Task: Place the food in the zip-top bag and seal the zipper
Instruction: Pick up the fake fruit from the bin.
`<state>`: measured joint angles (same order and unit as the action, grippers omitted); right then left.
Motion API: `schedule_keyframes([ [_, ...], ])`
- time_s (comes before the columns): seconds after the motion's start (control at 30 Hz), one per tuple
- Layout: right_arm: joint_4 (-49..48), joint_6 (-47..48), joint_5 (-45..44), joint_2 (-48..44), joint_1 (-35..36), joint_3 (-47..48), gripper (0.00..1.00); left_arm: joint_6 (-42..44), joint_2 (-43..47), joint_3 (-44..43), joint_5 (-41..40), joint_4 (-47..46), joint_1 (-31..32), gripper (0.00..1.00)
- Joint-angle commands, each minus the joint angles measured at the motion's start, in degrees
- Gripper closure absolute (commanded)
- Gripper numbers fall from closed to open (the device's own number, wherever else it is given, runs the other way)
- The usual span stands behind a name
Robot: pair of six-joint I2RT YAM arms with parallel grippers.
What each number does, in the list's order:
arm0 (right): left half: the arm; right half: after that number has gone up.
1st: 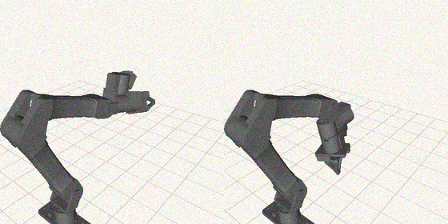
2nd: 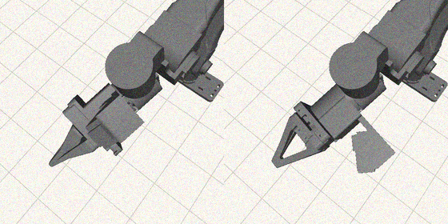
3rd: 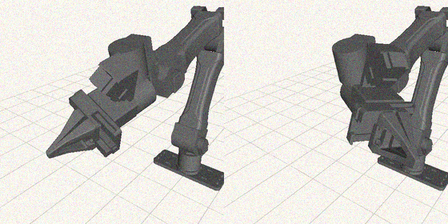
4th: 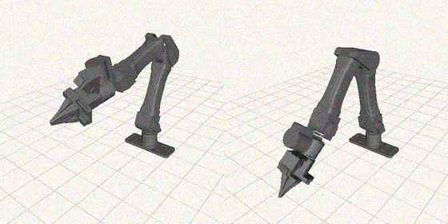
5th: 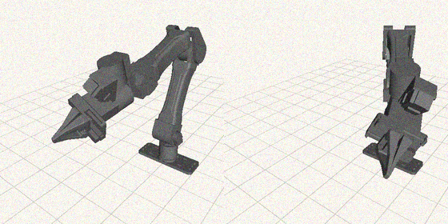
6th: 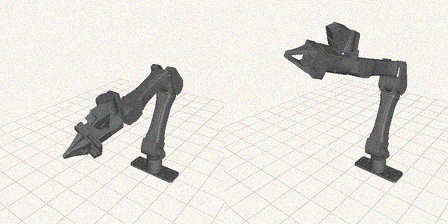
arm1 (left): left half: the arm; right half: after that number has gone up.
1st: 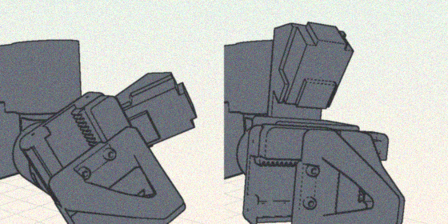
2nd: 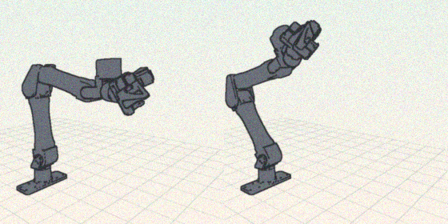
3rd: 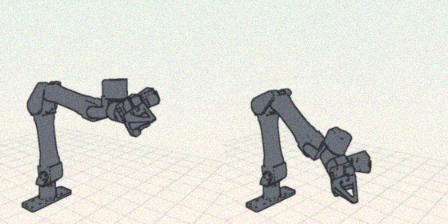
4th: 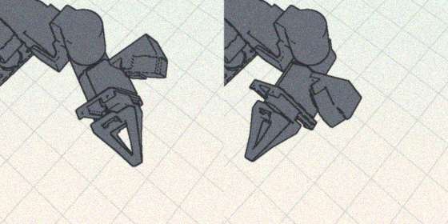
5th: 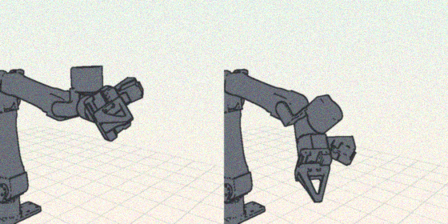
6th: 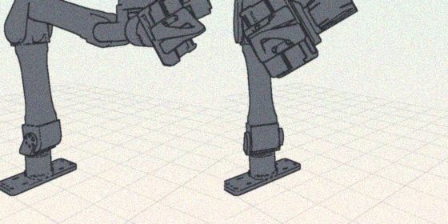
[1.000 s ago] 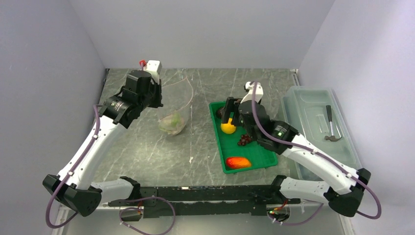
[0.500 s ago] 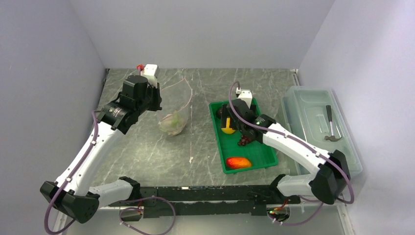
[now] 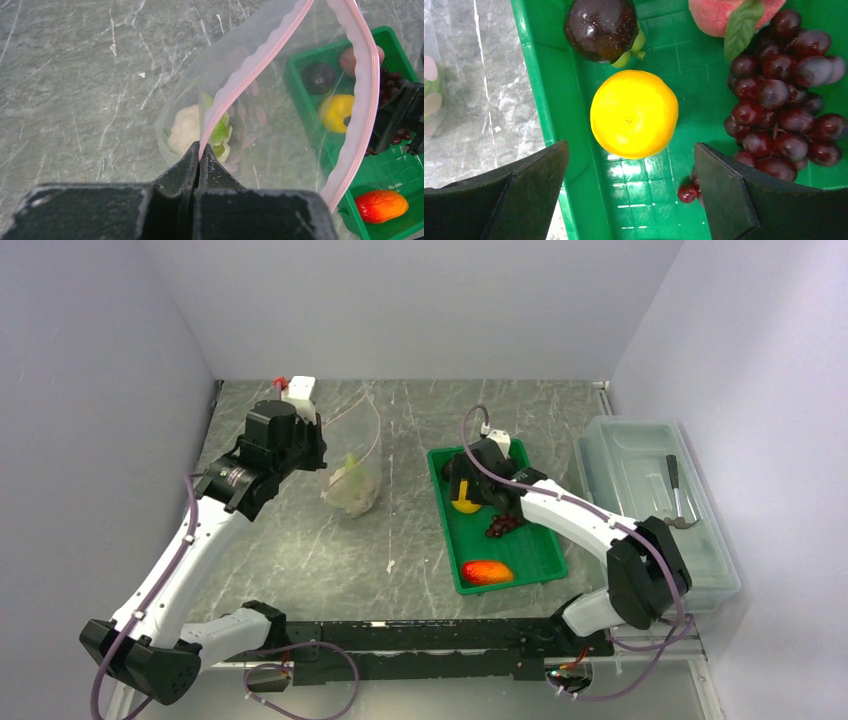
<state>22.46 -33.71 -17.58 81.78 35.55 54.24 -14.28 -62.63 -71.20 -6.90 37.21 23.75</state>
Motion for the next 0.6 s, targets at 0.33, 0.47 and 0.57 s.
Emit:
schedule_keyframes([
  [0.33, -5.5, -1.3, 3.8, 7.8, -3.0, 1.6, 0.01, 0.7, 1.9, 0.6, 0.2, -2.4, -0.2, 1.0],
  [0.47, -6.3, -1.6, 4.3, 10.0, -3.2, 2.3, 0.04, 0.6, 2.2, 0.6, 0.4, -2.5, -0.2, 1.0],
  [0.57, -6.7, -1.7, 4.9, 11.0, -3.3, 2.8, 0.1, 0.7, 2.4, 0.6, 0.3, -2.5, -0.2, 1.0],
])
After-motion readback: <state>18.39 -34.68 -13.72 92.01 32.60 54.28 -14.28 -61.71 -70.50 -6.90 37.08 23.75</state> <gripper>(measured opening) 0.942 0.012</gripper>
